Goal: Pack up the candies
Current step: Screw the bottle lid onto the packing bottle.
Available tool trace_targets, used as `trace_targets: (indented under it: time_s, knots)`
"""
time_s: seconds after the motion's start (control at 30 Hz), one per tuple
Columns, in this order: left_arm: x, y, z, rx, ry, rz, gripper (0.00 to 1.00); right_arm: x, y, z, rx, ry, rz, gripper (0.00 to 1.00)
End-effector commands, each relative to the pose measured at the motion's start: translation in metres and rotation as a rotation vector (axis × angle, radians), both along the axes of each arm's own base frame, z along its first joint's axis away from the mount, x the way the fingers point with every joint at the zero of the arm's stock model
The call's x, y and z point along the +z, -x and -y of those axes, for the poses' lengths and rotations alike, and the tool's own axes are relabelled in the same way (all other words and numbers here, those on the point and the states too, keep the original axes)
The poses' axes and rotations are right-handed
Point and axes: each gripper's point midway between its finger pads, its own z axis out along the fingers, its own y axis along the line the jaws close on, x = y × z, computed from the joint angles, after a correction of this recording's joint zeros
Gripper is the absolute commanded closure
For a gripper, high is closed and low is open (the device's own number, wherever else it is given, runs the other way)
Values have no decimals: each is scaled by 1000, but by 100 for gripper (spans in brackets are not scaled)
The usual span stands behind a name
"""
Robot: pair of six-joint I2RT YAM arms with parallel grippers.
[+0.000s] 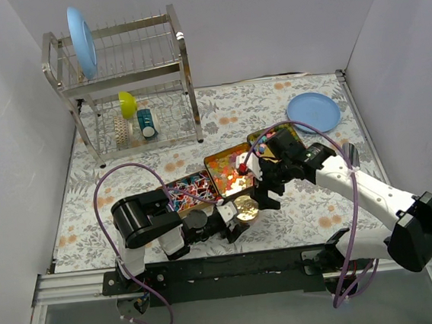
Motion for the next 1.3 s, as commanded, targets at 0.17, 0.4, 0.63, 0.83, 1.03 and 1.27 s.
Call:
trace_targets:
  time_s: [0.17,0.4,0.63,0.83,1.03,1.27]
  knots:
    - [-15,15,-8,-71,-64,-3,100,1,5,-17,457,-97,187,2]
    - [-18,17,-8,-76,-69,-14,100,-22,-1,-34,686,-124,219,2]
    - [-18,16,-8,-72,-71,-12,100,-34,21,-37,796,-133,139,2]
    - [-19,15,-8,-67,-74,-13,100,-36,25,-40,812,-138,124,2]
    - [-18,14,-8,-56,-71,-20,100,-41,36,-22,813,-82,100,2]
    - [-21,10,-10,-31,-79,-28,100,-51,56,11,791,9,53,2]
